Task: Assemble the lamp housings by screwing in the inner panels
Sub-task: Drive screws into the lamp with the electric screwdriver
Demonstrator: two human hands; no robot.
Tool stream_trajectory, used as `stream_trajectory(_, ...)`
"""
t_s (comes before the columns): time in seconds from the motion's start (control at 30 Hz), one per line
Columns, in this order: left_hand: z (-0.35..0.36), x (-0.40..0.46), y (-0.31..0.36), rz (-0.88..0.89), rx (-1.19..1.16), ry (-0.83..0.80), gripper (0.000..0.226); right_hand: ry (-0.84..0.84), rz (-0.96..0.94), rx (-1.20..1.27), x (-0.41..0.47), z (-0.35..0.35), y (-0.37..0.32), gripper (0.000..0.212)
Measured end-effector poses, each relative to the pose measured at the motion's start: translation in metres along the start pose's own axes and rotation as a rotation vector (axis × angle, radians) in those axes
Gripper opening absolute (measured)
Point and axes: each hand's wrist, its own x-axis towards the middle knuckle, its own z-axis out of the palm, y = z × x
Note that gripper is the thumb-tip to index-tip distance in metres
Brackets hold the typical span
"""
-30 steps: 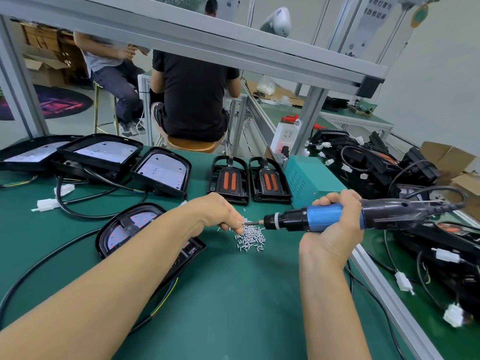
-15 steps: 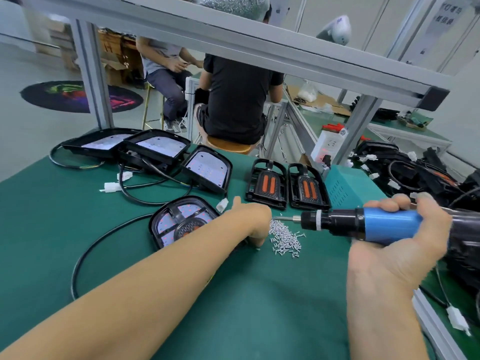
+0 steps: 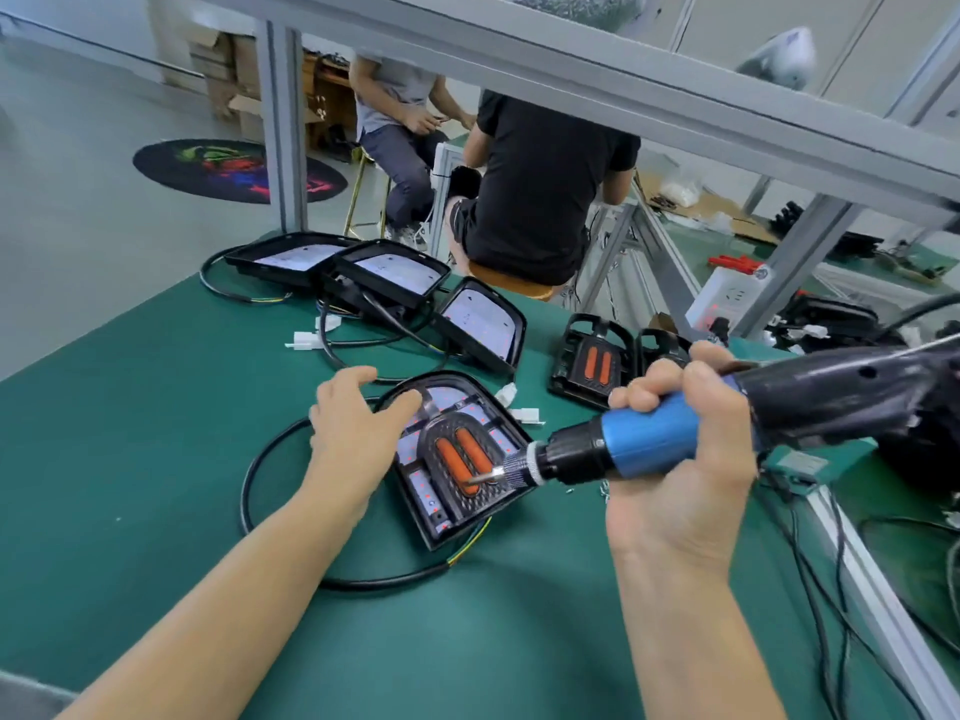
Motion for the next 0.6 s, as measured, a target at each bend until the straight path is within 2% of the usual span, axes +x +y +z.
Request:
stream_trajectory(0.1,-0.003,-0.006,-0.012,-0.151,-0.210,-0.106,0.067,-0.043,-0.001,-0.074,-0.008,0.010,0.015,0.017)
stream_trajectory(0.2,-0.004,-0.005,-0.014,-0.188,-0.271,-0.182,0.073,-0.097,0.005,-0.123,-0.008,0.015,0.021,0.016)
stream_trajectory(0.37,-0.005,-0.003,-0.016,-0.158,-0.140,-0.193,0.072,-0.142,-0.018,-0.222,-0.011,0.017,0.031,0.025)
stream_trajectory(0.5,-0.001,-0.007,-0.018,-0.104,0.001,-0.171,0.074,-0.149,-0.022,-0.188,-0.012,0.019,0.036,0.026)
stream_trajectory(0.6,0.000,-0.009,-0.017,-0.083,0.035,-0.154,0.060,-0.148,-0.035,-0.219,-0.012,0.022,0.038,0.025)
